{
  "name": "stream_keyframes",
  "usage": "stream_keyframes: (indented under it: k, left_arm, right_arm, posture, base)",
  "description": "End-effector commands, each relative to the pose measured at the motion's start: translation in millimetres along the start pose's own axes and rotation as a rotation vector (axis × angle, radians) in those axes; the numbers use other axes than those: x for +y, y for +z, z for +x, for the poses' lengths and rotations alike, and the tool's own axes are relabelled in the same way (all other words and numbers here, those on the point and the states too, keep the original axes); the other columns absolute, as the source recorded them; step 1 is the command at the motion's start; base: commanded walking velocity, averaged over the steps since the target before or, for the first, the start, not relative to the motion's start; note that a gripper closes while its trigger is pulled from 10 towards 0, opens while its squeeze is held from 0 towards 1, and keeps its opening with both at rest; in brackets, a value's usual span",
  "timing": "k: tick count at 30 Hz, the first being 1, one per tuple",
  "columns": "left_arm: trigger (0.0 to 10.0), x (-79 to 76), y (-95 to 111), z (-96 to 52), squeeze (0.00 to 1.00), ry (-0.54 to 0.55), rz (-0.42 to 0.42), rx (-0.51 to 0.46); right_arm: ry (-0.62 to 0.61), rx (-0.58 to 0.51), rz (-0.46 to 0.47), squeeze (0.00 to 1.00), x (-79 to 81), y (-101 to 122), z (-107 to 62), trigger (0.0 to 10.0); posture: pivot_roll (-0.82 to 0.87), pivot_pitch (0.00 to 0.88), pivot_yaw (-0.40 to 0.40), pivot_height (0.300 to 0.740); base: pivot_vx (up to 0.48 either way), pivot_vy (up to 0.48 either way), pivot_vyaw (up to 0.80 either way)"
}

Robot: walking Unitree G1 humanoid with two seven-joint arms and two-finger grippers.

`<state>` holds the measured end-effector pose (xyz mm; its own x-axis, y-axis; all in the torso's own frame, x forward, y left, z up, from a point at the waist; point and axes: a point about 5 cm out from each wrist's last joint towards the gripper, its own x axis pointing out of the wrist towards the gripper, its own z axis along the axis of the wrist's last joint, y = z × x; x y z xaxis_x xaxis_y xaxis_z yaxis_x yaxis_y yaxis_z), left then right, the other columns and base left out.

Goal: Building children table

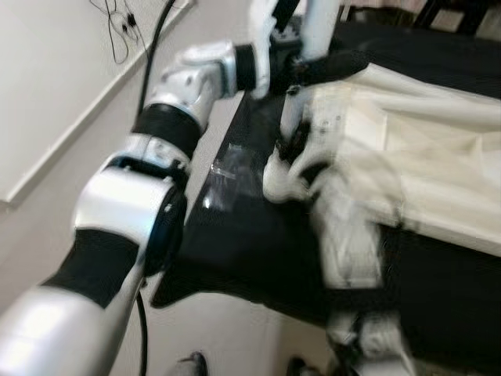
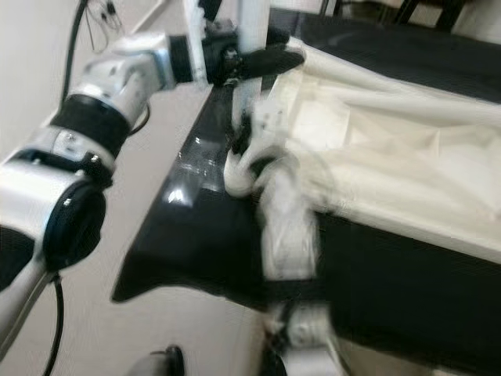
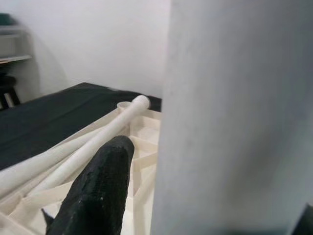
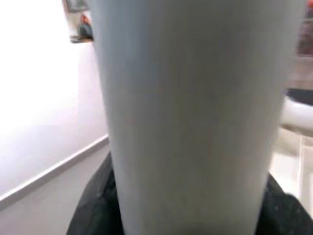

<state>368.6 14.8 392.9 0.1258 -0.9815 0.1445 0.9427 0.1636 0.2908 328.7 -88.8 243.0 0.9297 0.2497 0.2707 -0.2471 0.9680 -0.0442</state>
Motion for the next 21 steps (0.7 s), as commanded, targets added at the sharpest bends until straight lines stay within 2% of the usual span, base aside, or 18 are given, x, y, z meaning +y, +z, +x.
stream_keyframes:
  k: [1, 8, 9, 12, 13, 14, 15, 17, 18, 19, 20, 21]
  left_arm:
    - [10.0, -4.3, 2, 9.8, 0.0, -0.006, 0.003, -0.008]
    - [10.0, -2.9, 5, 8.8, 0.0, 0.008, 0.008, -0.014]
    - [0.0, -2.1, 5, 7.0, 0.0, 0.009, 0.006, -0.015]
    - [0.0, -1.5, 5, 5.7, 0.0, 0.009, 0.004, -0.015]
    - [0.0, -1.9, 3, 4.0, 0.0, -0.004, 0.004, -0.007]
    - [0.0, -2.3, 1, 2.9, 0.0, -0.014, 0.005, -0.001]
    - [0.0, -2.7, 1, 2.5, 0.0, -0.021, 0.006, 0.003]
    - [0.0, -2.7, 1, 2.5, 0.0, -0.021, 0.006, 0.003]
    - [0.0, -3.1, 1, 2.6, 0.0, -0.027, 0.008, 0.004]
    - [0.0, -3.3, 1, 2.9, 0.0, -0.029, 0.009, 0.003]
    - [0.0, -3.3, 1, 2.9, 0.0, -0.029, 0.009, 0.003]
    - [0.0, -3.4, 1, 2.3, 0.0, -0.034, 0.014, 0.007]
  right_arm:
    - [0.156, 0.234, 0.22, 0.0, 64.1, -45, -0.6, 0.0]
    - [0.131, 0.226, 0.201, 0.0, 55.9, -43, 2.9, 0.0]
    - [0.116, 0.235, 0.196, 0.0, 55.5, -41, 0.4, 0.0]
    - [0.102, 0.242, 0.193, 0.0, 55.5, -40, -1.7, 0.0]
    - [0.076, 0.243, 0.182, 0.0, 50.8, -36, -4.7, 10.0]
    - [0.057, 0.245, 0.173, 0.0, 47.3, -33, -6.9, 10.0]
    - [0.114, 0.258, 0.2, 0.34, 45.4, -32, -6.4, 10.0]
    - [0.114, 0.258, 0.2, 0.34, 45.4, -32, -6.4, 10.0]
    - [0.191, 0.248, 0.233, 1.0, 40.1, -29, -3.6, 10.0]
    - [0.277, 0.228, 0.248, 1.0, 35.3, -26, 0.3, 10.0]
    - [0.277, 0.228, 0.248, 1.0, 35.3, -26, 0.3, 10.0]
    - [0.482, 0.118, 0.23, 1.0, 19.0, -9, 13.1, 10.0]
  posture:
    - [0.04, 0.254, 0.04, 0.74]
    - [0.04, 0.249, 0.033, 0.74]
    - [0.04, 0.246, 0.034, 0.74]
    - [0.04, 0.244, 0.034, 0.74]
    - [0.04, 0.236, 0.034, 0.74]
    - [0.04, 0.236, 0.034, 0.74]
    - [0.04, 0.234, 0.034, 0.74]
    - [0.04, 0.234, 0.034, 0.74]
    - [0.04, 0.234, 0.035, 0.74]
    - [0.04, 0.234, 0.035, 0.74]
    - [0.04, 0.234, 0.035, 0.74]
    - [0.04, 0.231, 0.039, 0.74]
  base:
    - [0.0, 0.0, 0.0]
    - [0.0, 0.0, 0.0]
    - [0.0, 0.0, 0.0]
    - [0.0, 0.0, 0.0]
    - [0.0, 0.0, 0.0]
    - [0.0, 0.0, 0.0]
    - [0.0, 0.0, 0.0]
    - [0.0, 0.0, 0.0]
    - [0.0, 0.0, 0.0]
    - [0.0, 0.0, 0.0]
    - [0.0, 0.0, 0.0]
    - [0.0, 0.0, 0.0]
